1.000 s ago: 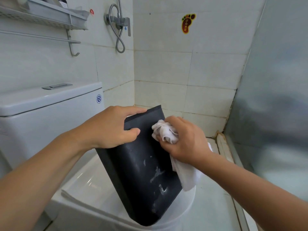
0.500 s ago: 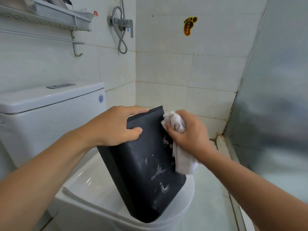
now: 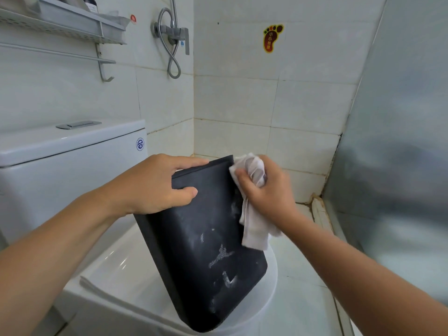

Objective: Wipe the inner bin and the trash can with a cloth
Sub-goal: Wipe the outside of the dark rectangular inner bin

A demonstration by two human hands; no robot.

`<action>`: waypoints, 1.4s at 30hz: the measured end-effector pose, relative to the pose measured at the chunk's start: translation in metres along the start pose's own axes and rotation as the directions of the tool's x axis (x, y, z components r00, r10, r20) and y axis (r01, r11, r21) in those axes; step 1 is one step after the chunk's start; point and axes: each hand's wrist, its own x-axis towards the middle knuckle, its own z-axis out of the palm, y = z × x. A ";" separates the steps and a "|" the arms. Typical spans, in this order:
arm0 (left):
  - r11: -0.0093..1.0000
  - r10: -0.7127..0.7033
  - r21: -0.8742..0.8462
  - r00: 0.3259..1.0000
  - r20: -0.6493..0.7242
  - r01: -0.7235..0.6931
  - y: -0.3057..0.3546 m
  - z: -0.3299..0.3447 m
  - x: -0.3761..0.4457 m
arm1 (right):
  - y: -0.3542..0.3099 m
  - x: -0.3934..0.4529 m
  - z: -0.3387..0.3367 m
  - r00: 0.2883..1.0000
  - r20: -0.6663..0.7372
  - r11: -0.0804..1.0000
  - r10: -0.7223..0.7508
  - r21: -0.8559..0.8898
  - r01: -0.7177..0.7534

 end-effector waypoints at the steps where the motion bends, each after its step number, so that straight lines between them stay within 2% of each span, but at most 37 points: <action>1: 1.000 0.005 -0.002 1.000 0.002 -0.005 0.001 0.001 0.000 | 0.001 0.007 0.002 0.999 -0.016 1.000 0.027 0.003 -0.027; 4: 1.000 -0.002 -0.003 1.000 0.004 0.002 0.000 0.001 0.001 | 0.001 -0.004 -0.001 0.999 0.030 1.000 0.011 -0.011 -0.011; 7: 1.000 -0.024 -0.019 1.000 -0.006 0.024 -0.004 0.000 0.001 | 0.001 -0.034 -0.010 0.986 0.144 0.995 -0.088 -0.043 0.095; 9: 1.000 -0.019 -0.013 1.000 -0.008 0.019 -0.003 0.000 0.001 | -0.001 -0.035 -0.012 0.984 0.153 0.995 -0.088 -0.037 0.094; 14: 1.000 0.008 0.007 1.000 -0.006 -0.008 0.003 0.002 0.001 | -0.013 0.015 -0.001 0.998 -0.018 0.997 0.067 0.040 -0.067; 16: 1.000 -0.001 0.020 1.000 -0.009 0.001 0.003 0.002 0.000 | -0.006 0.028 0.003 0.984 -0.010 0.976 0.180 0.126 -0.177; 18: 1.000 -0.013 0.017 1.000 -0.009 0.013 0.000 0.000 -0.001 | 0.002 0.021 0.002 0.977 0.070 0.961 0.202 0.176 -0.212; 21: 0.999 -0.026 0.021 1.000 -0.008 0.026 -0.002 -0.002 -0.002 | 0.011 -0.012 -0.008 0.971 0.188 0.971 0.149 0.160 -0.179; 24: 1.000 -0.021 0.008 1.000 -0.002 0.021 0.000 -0.001 -0.002 | 0.014 -0.029 -0.021 0.966 0.231 0.978 0.114 0.147 -0.150; 26: 1.000 -0.016 0.010 1.000 0.008 0.016 0.001 0.000 -0.001 | 0.008 -0.019 -0.024 0.972 0.217 0.984 0.092 0.129 -0.122; 31: 0.999 0.014 0.039 1.000 -0.007 -0.013 0.003 0.002 0.000 | -0.010 0.023 -0.010 0.991 0.085 0.984 0.100 0.140 -0.112; 34: 0.999 0.013 0.050 1.000 -0.019 -0.012 0.002 0.002 0.001 | -0.006 0.004 -0.007 0.994 0.098 0.989 0.058 0.126 -0.071; 39: 0.999 -0.009 0.051 1.000 -0.011 0.010 0.001 0.000 0.001 | 0.015 -0.064 -0.016 0.977 0.191 0.995 -0.099 0.018 0.097; 42: 0.999 -0.013 0.050 1.000 -0.004 0.013 0.002 0.000 0.000 | 0.014 -0.054 -0.018 0.979 0.163 0.992 -0.121 -0.012 0.125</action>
